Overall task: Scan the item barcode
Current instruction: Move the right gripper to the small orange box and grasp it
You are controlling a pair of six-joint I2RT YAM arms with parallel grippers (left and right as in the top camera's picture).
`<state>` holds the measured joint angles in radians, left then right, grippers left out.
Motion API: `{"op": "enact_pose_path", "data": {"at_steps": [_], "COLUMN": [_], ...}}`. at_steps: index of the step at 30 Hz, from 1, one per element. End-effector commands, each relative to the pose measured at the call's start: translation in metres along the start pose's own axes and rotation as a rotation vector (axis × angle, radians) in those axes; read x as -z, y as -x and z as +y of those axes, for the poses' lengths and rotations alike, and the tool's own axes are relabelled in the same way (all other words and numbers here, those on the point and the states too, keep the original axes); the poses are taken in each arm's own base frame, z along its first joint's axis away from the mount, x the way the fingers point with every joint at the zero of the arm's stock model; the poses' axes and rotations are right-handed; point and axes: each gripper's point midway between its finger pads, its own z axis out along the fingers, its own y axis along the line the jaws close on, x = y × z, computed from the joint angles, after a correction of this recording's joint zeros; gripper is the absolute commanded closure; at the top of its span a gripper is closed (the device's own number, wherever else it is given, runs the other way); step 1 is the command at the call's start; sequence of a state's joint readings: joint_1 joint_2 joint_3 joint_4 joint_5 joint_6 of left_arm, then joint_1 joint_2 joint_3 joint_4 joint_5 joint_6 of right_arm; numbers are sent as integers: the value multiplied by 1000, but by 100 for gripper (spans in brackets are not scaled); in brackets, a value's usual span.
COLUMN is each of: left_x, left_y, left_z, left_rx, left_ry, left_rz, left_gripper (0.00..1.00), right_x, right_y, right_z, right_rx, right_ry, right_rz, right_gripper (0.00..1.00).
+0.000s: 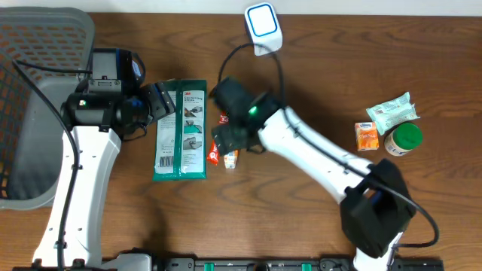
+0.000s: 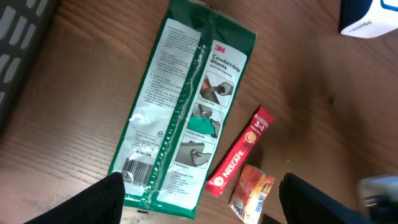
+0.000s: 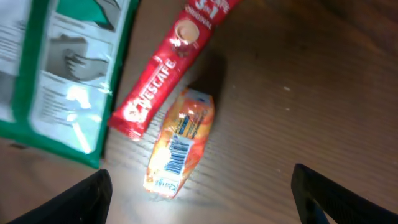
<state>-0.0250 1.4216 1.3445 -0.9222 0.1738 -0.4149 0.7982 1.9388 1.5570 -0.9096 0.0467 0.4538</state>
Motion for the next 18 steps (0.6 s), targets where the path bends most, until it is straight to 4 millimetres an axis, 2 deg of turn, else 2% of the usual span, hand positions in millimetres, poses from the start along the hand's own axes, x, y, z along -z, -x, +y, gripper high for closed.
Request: {"op": "enact_pose_path", "data": {"at_steps": [1,6,11,16,18], "left_x": [3,3,3,3,3], "left_y": [3,3,3,3,3], "left_z": [1,1,1,1,1], "left_rx": [-5,-5,-5,-5,-5], "left_ry": [4,4,4,4,4], "left_rz": [-10,-10,-10,-10,-10], "left_gripper": [20,20,20,20,20], "right_x": [-6,-20,-13,-8,-11], "right_y": [-7,-20,-15,-16,-17], "right_z": [-7,2,-46,-93,-98], "right_rx": [-52,-34,-42,-107,-138], "right_ry": [-114,-115,-321,-422,-390], "right_rz": [-62,-70,-100,-54,-29], "right_gripper": [13,13,12,11,11]}}
